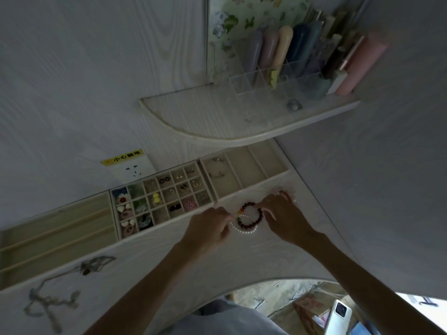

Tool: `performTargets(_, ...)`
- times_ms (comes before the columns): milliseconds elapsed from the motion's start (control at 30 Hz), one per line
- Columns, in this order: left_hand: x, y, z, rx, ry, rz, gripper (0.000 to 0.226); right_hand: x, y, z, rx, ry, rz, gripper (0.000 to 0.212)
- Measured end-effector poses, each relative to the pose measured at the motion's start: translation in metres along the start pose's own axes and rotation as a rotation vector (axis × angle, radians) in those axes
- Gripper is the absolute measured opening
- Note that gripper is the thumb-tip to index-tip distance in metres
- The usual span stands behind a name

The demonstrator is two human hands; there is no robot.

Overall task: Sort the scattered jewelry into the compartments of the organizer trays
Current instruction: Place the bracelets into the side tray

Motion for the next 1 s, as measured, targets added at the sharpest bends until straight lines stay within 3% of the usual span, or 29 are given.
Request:
performTargets(100,0.010,-0.032,0.002,-0.084,-0.023,0.122,0.046,0.024,-0.027,-0.001,0.051,-0.017,0.092,0.048)
performTargets(233,0.015,-0.037,0.002,-0.137,-0.062,0.107,0.058,0.046,-0.051,-0.004,0.070,-0.064,0.215,0.066)
performTargets(400,0.014,-0.033,0.000,-0.260,-0.079,0.105,0.054,0.032,-0.013,-0.008,0.109,-0.131,-0.029,0.047)
performTargets(500,0.013,-0.027,0.000,-0.274,-0.081,0.096,0.050,0.021,0.017,-0.039,0.080,-0.410,-0.125,0.035)
performTargets(600,0.013,-0.024,0.001,-0.246,-0.083,0.089,0.047,0.017,0.016,-0.067,0.132,-0.578,-0.010,0.019)
performTargets(767,0.010,-0.019,-0.001,-0.165,-0.086,0.070,0.036,0.011,0.008,-0.078,0.103,-0.621,0.003,0.033)
performTargets(833,0.007,-0.013,-0.001,-0.098,-0.053,0.041,0.034,0.011,0.002,-0.079,0.039,-0.602,0.035,0.027)
performTargets(1000,-0.006,0.005,-0.001,0.199,0.102,-0.015,0.031,0.015,-0.016,-0.059,-0.136,-0.510,0.319,0.022)
Point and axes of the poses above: each hand's wrist, its own x-axis away from the middle knuckle, its own y-axis out of the back of the hand, z = x × y, the point moved 10 cm from there along -x, towards the middle knuckle, and after that the axes turned 5 degrees about -z, right-handed, at the moved point
